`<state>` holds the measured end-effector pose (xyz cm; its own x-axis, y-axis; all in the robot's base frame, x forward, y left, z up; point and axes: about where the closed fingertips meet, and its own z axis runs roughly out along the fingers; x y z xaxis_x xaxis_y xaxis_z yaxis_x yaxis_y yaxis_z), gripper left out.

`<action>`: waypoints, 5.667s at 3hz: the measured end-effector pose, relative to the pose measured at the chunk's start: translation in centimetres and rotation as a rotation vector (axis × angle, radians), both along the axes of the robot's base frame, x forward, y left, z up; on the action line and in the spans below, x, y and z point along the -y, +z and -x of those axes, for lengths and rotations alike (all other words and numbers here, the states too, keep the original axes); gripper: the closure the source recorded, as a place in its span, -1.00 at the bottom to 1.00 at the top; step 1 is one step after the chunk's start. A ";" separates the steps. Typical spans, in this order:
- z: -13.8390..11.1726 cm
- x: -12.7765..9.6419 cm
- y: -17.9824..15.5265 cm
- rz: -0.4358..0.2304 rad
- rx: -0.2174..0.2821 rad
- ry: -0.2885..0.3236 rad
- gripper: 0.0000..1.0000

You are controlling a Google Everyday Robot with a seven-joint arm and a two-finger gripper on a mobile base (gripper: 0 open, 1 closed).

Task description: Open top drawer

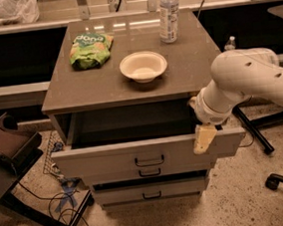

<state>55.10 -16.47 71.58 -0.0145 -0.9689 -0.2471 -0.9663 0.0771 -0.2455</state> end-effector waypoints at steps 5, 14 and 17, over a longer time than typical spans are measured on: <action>3.2 0.7 -3.5 -0.002 -0.134 -0.031 -1.00; 10.2 2.6 -6.4 -0.007 -0.293 -0.015 1.00; 10.2 2.6 -6.4 -0.007 -0.293 -0.015 1.00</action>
Offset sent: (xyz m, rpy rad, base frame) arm -0.0704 -0.0510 -0.0263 -0.0444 0.1576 -0.1910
